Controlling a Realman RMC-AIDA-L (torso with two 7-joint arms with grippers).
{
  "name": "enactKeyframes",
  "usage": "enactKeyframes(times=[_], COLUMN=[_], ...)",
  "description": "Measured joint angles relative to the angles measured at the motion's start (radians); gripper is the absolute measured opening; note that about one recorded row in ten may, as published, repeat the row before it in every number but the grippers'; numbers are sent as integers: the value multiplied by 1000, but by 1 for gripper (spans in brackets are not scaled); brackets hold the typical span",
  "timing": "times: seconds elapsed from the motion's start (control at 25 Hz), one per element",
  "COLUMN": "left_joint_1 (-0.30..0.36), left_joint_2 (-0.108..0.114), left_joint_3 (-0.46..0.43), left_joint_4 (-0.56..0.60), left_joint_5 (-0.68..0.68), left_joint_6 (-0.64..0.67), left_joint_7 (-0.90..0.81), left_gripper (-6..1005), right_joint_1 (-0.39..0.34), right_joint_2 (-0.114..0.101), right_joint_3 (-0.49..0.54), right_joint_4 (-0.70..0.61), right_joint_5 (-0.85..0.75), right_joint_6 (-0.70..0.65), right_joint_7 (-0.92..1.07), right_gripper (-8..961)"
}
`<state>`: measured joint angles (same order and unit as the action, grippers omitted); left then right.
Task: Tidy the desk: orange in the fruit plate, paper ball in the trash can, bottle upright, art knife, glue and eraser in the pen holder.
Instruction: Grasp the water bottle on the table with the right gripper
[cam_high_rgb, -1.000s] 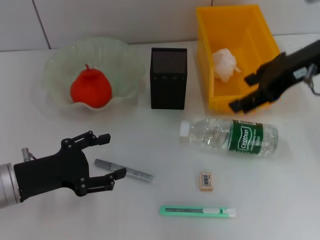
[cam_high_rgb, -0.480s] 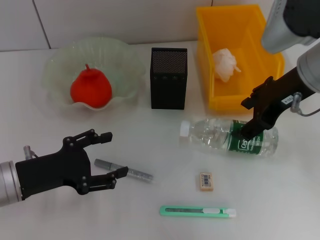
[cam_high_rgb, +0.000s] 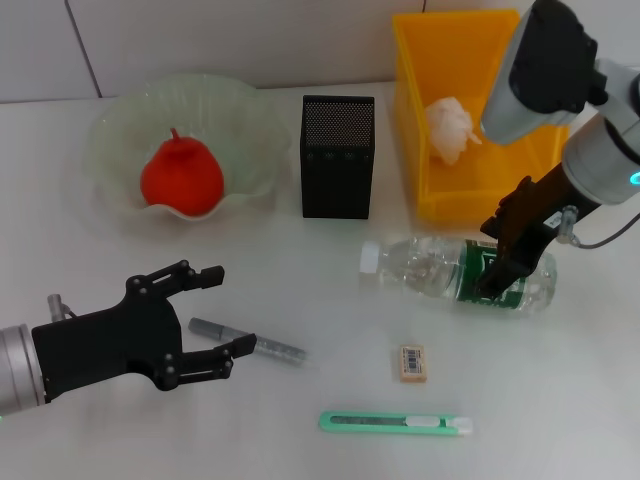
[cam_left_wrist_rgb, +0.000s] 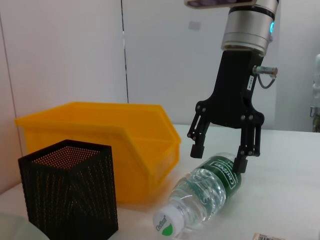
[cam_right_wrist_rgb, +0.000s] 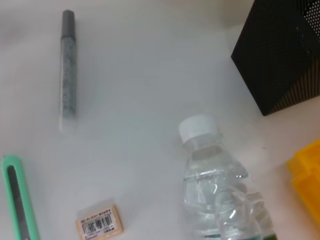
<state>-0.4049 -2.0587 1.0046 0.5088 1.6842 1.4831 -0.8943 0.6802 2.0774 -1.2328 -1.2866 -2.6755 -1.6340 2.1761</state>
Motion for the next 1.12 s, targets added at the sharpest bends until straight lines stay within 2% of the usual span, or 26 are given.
enactKeyframes(times=[0.6, 1.12], left_joint_1=[1, -2], left_joint_2=[0, 0], left_joint_3=[0, 5], left_joint_4=[3, 2], left_joint_5=[2, 2], left_joint_6=[3, -1], left_joint_7=[0, 0], left_gripper=[806, 801], right_joint_1=[30, 47], right_joint_2=[2, 6], right_joint_3=[-97, -111], right_joint_4=[136, 196], right_joint_5=[-55, -59], right_joint_6=[123, 154], right_joint_7=[31, 38], right_gripper=[837, 836])
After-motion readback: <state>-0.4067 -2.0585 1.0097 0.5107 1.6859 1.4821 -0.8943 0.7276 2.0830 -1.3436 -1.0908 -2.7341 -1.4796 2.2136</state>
